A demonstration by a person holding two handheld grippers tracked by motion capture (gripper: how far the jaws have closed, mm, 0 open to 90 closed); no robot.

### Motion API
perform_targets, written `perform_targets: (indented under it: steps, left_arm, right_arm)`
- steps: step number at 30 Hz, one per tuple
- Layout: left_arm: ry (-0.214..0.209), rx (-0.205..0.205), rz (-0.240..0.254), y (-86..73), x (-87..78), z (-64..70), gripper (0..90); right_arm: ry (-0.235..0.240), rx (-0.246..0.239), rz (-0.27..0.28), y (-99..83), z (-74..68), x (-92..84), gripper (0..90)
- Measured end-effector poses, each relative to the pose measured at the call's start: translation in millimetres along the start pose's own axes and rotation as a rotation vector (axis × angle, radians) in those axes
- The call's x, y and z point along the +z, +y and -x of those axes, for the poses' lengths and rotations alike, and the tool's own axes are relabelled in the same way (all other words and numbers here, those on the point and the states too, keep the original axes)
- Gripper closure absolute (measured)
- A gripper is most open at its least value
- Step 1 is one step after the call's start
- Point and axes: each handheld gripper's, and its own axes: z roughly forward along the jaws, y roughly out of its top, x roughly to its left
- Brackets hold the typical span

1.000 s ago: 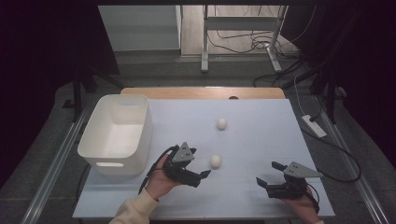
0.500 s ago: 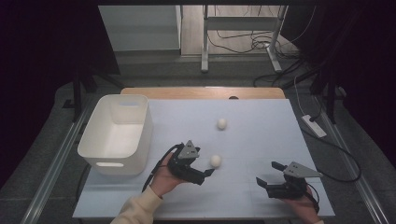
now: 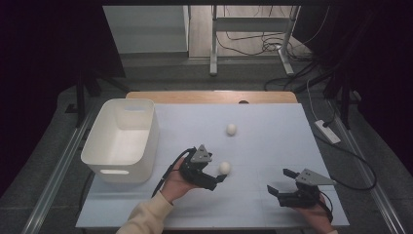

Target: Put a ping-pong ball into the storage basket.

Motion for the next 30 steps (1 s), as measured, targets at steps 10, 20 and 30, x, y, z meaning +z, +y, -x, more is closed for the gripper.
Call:
perform_targets:
  steps: [10, 20, 30]
  left_arm:
    - [-0.006, 0.004, -0.027, 4.5, 12.1, -2.1, 11.2]
    - [-0.01, 0.007, -0.061, 5.8, 28.2, -2.1, 11.1]
    - [-0.001, 0.013, -0.083, 8.0, 40.1, -7.9, 11.1]
  right_arm:
    - [0.003, 0.006, 0.004, -0.1, 0.1, -0.1, 10.2]
    - [0.003, 0.005, 0.003, -0.2, 0.4, 0.0, 10.2]
    - [0.002, 0.003, 0.001, -0.2, 0.4, 0.2, 10.2]
